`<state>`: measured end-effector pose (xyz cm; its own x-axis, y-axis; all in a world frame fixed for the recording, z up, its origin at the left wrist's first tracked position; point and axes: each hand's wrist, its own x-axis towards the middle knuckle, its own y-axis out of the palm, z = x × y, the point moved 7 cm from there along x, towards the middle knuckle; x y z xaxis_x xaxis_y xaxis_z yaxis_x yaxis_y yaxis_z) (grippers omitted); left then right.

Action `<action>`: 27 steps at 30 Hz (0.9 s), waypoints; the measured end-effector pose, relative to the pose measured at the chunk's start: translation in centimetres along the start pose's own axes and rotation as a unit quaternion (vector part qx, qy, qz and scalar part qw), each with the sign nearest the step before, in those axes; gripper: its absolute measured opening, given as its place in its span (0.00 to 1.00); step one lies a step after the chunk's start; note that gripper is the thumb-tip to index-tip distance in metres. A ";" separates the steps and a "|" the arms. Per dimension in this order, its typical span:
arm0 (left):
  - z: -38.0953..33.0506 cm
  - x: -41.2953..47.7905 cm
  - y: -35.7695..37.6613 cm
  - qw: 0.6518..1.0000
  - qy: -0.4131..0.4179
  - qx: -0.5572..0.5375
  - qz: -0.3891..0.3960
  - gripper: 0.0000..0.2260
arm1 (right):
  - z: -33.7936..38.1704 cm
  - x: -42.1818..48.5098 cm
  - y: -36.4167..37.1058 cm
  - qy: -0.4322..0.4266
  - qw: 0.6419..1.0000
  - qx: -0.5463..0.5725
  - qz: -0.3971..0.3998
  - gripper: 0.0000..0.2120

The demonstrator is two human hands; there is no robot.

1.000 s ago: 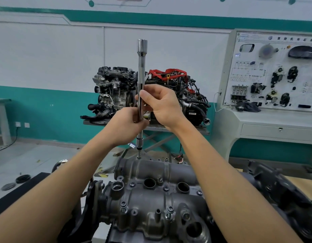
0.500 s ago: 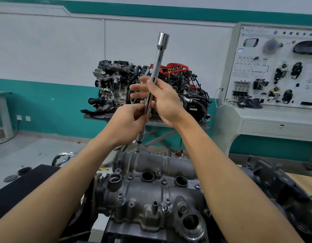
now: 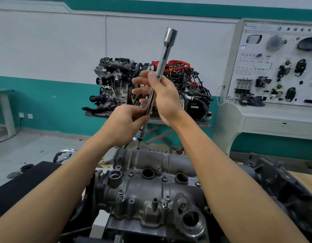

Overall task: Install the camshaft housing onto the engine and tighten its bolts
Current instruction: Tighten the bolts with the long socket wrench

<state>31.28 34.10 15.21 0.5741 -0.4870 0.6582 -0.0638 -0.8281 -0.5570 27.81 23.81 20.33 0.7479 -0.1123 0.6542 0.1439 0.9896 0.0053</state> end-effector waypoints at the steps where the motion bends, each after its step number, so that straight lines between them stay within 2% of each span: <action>1: 0.0 -0.1 0.1 1.000 0.001 0.000 0.004 0.07 | 0.2 0.0 -0.1 0.001 1.000 0.006 0.013 0.15; 5: 0.1 -0.2 0.2 1.000 0.005 0.013 -0.023 0.06 | 0.1 0.1 -0.3 0.008 1.000 0.013 0.019 0.24; 9: 0.3 -0.2 0.0 0.998 0.001 0.019 -0.059 0.06 | 0.1 0.1 -0.9 -0.025 0.999 -0.031 -0.030 0.14; 12: 0.4 -0.3 0.1 0.996 -0.009 0.038 -0.083 0.08 | 0.2 0.2 -1.6 -0.058 0.992 -0.057 -0.097 0.08; 16: 0.1 -0.4 -0.5 0.988 -0.024 0.083 -0.125 0.11 | 0.2 -0.3 -2.5 -0.066 0.973 -0.100 -0.195 0.12; 18: 0.0 -0.2 -0.5 0.990 -0.026 0.087 -0.112 0.09 | 0.2 -0.4 -2.2 -0.069 0.974 -0.101 -0.190 0.11; 20: 0.0 0.0 -0.3 0.993 -0.035 0.079 -0.074 0.08 | 0.4 -0.2 -1.3 -0.069 0.984 -0.091 -0.139 0.09; 24: -0.1 0.2 -0.1 0.994 -0.044 0.098 -0.001 0.09 | 0.3 -0.3 0.4 -0.052 0.994 -0.093 -0.039 0.13; 27: -0.3 0.1 -0.2 0.989 -0.056 0.133 0.016 0.12 | 0.4 -0.2 0.3 -0.064 0.989 -0.122 -0.062 0.09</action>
<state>31.11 34.13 15.57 0.6636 -0.4652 0.5859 0.1250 -0.7032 -0.6999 27.44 24.19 20.45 0.6291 -0.2034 0.7502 0.3927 0.9161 -0.0809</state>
